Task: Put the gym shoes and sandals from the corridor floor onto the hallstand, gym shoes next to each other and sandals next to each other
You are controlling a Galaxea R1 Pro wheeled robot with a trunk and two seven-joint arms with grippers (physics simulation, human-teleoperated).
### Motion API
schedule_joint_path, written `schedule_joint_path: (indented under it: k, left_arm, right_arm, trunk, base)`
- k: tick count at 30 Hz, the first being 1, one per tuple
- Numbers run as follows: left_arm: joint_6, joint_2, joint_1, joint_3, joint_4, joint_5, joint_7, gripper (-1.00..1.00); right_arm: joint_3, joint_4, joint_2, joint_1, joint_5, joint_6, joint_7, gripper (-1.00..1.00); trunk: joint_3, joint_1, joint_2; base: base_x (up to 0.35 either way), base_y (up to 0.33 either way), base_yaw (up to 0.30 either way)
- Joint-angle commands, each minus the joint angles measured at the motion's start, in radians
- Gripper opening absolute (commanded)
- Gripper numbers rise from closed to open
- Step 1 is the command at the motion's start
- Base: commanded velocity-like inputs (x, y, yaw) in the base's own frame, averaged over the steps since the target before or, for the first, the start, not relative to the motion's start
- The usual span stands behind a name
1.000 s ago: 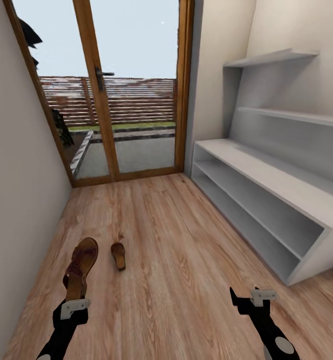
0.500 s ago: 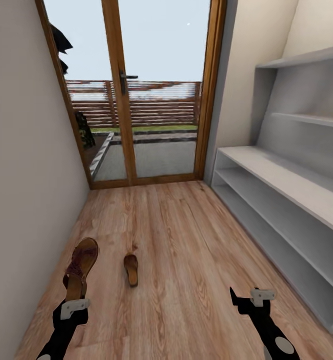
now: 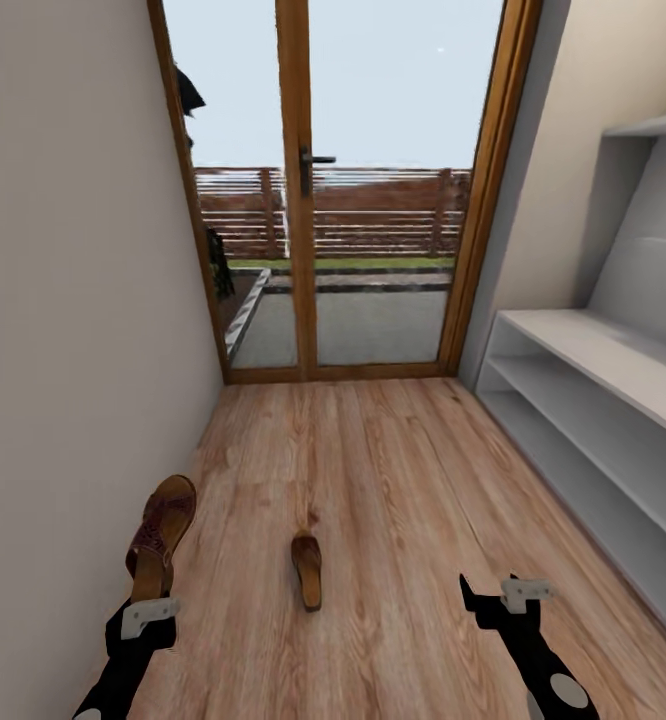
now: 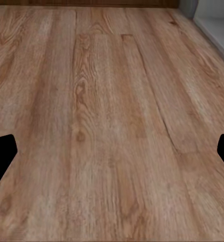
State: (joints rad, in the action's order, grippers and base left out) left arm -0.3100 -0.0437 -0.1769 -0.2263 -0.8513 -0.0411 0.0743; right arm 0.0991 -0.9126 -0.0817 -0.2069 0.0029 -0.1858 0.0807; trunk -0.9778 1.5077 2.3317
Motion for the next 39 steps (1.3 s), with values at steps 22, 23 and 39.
schedule_joint_path:
  k: [22,23,39]
  left_arm:
    - [-0.003,0.001,-0.001,-0.002,0.000,-0.008,0.007,-1.00]
    - [-0.003,0.001,-0.001,-0.002,0.000,-0.008,0.007,-1.00]
    - [-0.002,0.006,-0.001,0.004,-0.008,-0.013,0.016,-1.00]
  right_arm:
    - [0.004,-0.004,0.000,0.000,-0.001,-0.001,0.010,1.00]
    - [0.004,-0.004,0.000,0.000,-0.001,-0.001,0.010,1.00]
    - [0.002,-0.006,0.001,0.000,-0.002,0.000,0.011,1.00]
  trunk:
    - [0.003,0.000,0.000]
    - [0.003,0.000,0.000]
    - [0.003,0.000,0.000]
  base:
    - [0.128,0.141,0.039]
    - [0.109,0.001,0.000]
    - [0.130,0.049,0.000]
